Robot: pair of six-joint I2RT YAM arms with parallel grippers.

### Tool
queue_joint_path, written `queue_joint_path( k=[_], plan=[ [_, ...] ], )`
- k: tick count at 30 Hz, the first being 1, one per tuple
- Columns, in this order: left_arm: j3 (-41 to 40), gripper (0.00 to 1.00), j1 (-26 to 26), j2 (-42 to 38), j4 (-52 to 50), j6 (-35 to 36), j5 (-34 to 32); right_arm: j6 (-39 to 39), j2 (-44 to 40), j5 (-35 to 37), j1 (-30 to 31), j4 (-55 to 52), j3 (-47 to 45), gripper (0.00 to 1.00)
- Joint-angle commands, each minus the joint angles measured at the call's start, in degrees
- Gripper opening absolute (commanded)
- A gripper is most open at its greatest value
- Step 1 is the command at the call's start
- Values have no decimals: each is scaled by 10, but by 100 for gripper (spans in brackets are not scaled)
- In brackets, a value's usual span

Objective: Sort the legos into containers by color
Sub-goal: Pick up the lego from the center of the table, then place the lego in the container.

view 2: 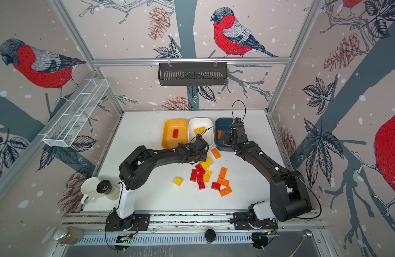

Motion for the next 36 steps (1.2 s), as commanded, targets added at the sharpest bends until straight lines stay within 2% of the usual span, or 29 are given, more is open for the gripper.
queue_joint_path(
  k=[1, 10, 15, 19, 22, 31, 32, 34, 36],
  plan=[
    [-18, 56, -4, -17, -26, 3, 17, 9, -7, 12, 2, 15, -5, 99],
    [-103, 50, -5, -126, 30, -18, 19, 43, -33, 19, -10, 44, -44, 99],
    [-84, 50, -5, -147, 63, -4, 41, 69, -72, 22, -24, 77, -93, 99],
    [-8, 50, -4, -101, 78, 25, 81, 87, -109, 21, -44, 53, -120, 99],
    [72, 49, -5, -47, 71, 47, 106, 105, -133, -17, -74, 50, -144, 99],
    [279, 51, 0, 96, 56, 112, 145, 121, -197, -37, -128, 35, -186, 99],
    [306, 54, 0, 110, 40, 117, 145, 122, -201, -36, -129, 35, -188, 99],
    [367, 68, 0, 136, -8, 123, 141, 118, -206, -40, -130, 36, -188, 99],
    [391, 79, 0, 142, -33, 132, 149, 113, -206, -48, -131, 37, -188, 99]
  ],
)
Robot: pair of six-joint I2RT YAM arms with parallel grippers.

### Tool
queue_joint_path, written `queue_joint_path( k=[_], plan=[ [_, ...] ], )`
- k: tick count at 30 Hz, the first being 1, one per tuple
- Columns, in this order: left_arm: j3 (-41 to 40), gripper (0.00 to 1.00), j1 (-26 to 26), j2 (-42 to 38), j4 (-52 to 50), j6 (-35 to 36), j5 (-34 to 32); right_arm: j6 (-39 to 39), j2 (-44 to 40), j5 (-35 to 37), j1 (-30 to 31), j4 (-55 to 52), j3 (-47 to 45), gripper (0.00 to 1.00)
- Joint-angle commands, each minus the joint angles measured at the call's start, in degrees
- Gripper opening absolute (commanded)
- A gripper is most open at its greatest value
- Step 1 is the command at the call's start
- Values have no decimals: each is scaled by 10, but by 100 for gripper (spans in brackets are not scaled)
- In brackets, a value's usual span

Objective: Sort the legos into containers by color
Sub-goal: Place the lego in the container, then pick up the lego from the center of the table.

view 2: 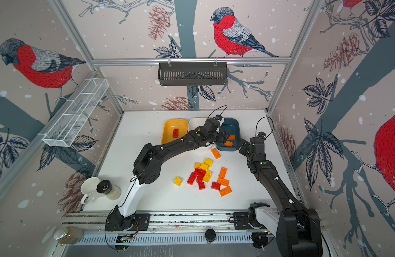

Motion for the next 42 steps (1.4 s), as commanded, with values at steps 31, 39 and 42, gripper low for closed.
queue_joint_path(
  k=[31, 39, 42],
  plan=[
    [-233, 85, -57, -101, -165, 41, -100, -16, 28, -17, 45, 48, 15, 99],
    [-239, 74, -57, -91, -161, 46, -70, -16, 27, -14, 46, 48, 15, 99],
    [-242, 66, -57, -91, -160, 46, -68, -16, 26, -13, 46, 48, 16, 99]
  ],
)
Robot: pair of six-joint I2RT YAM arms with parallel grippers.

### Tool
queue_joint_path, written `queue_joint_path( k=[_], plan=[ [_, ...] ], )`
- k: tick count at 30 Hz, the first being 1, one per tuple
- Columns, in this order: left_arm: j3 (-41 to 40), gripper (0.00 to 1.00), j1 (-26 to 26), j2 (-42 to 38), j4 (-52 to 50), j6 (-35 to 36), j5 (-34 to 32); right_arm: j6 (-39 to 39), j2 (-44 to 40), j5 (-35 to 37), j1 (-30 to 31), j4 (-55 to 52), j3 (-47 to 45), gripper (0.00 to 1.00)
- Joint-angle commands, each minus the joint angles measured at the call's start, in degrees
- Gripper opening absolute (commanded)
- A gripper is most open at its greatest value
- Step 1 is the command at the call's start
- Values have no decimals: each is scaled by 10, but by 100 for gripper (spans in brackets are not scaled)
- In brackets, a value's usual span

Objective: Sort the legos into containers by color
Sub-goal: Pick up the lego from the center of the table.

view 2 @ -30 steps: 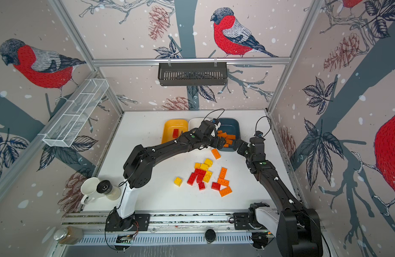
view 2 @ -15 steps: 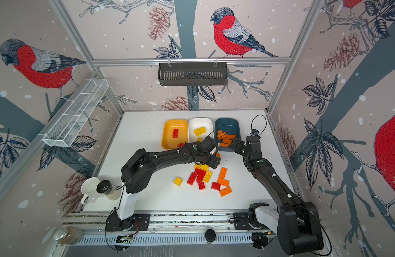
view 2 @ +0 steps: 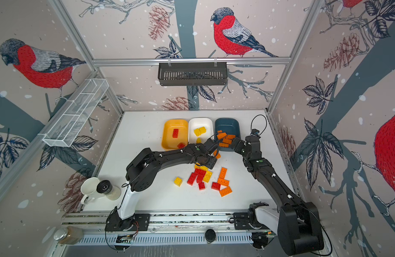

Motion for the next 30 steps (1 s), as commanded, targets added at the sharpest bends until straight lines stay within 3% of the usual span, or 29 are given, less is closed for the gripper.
queue_joint_path(
  k=[1, 19, 30],
  plan=[
    [-3, 64, -1, 2, -4, 1, 8, -1, -2, 8, 1, 12, 3, 99],
    [-11, 40, 0, -5, 7, -13, -7, -18, -3, 29, 19, 1, 8, 99],
    [-11, 37, 30, -87, 39, -28, -71, -87, 13, 27, 88, 0, 33, 99]
  ],
)
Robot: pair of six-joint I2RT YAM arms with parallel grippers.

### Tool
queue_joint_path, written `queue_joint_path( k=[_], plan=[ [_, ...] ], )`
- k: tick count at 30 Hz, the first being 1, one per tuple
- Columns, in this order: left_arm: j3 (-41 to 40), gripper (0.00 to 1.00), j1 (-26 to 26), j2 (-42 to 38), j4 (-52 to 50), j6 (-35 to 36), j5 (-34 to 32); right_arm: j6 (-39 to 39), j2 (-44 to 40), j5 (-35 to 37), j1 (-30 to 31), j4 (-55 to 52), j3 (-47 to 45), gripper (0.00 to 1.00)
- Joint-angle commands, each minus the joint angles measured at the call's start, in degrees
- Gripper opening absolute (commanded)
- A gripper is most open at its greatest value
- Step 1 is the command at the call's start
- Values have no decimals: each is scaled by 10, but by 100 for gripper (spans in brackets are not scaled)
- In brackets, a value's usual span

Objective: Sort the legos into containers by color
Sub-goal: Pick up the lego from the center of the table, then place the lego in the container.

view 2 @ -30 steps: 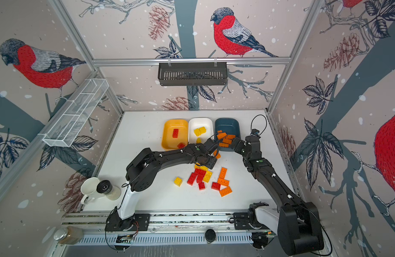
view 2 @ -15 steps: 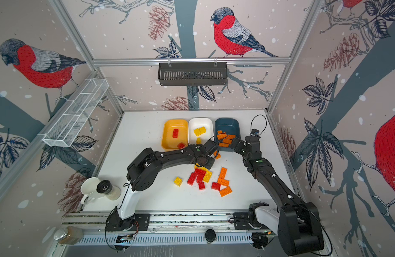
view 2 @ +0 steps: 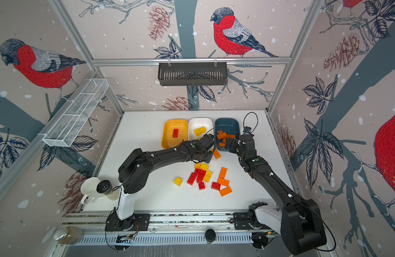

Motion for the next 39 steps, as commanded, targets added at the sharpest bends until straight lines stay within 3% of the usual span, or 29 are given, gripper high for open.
queue_joint_path(
  k=[1, 11, 23, 27, 31, 35, 39],
  plan=[
    [1, 37, 19, -23, 36, -11, -24, -33, 6, 0, 20, 7, 9, 99],
    [62, 37, 97, 13, 74, -9, -38, -68, 15, 31, 95, 42, 7, 99],
    [226, 39, 148, 150, 63, 22, -52, -109, 11, 119, 171, 59, -13, 99],
    [308, 48, 152, 190, 31, 43, -21, -109, 7, 129, 171, 54, -17, 99],
    [321, 62, 152, 183, 26, 65, 59, -115, 6, 132, 171, 57, -19, 99],
    [273, 75, 151, 142, 33, 62, 94, -120, 10, 125, 172, 64, -20, 99],
    [166, 83, 151, 66, 67, 50, 112, -129, 14, 108, 173, 78, -24, 99]
  ],
)
